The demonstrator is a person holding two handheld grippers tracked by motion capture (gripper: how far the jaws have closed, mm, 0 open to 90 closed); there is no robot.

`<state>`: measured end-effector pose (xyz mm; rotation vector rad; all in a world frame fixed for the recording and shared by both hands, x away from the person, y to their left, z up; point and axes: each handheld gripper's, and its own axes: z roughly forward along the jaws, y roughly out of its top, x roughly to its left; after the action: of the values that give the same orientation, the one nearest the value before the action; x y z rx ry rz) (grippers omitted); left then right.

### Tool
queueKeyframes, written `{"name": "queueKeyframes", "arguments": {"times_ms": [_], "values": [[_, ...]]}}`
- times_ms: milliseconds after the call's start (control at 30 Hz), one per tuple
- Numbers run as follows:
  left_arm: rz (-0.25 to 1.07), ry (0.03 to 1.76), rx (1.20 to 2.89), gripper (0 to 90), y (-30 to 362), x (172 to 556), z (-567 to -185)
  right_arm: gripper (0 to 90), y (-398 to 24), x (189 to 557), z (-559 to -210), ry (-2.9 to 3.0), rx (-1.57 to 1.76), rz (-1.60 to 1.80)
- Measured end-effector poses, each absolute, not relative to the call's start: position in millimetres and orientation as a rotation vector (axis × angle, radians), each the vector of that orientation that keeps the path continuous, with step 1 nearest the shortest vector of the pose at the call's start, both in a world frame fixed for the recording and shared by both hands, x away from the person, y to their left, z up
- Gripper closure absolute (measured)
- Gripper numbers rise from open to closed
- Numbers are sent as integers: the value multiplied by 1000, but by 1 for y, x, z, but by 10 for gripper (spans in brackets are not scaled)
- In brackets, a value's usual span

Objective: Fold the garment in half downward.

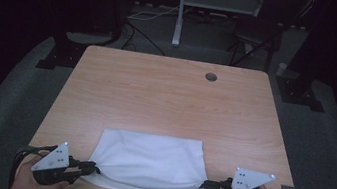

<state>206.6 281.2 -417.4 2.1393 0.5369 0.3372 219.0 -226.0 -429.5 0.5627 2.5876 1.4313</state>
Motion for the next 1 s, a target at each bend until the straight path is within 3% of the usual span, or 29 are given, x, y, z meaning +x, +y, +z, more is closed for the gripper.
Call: {"name": "queueKeyframes", "arguments": {"times_ms": [400, 1000], "values": [[362, 536, 2100, 813, 282, 207, -403, 820, -224, 217, -419, 2516, 556, 1486], [290, 527, 2148, 808, 281, 194, -421, 817, -228, 206, -436, 2605, 571, 1411]]}}
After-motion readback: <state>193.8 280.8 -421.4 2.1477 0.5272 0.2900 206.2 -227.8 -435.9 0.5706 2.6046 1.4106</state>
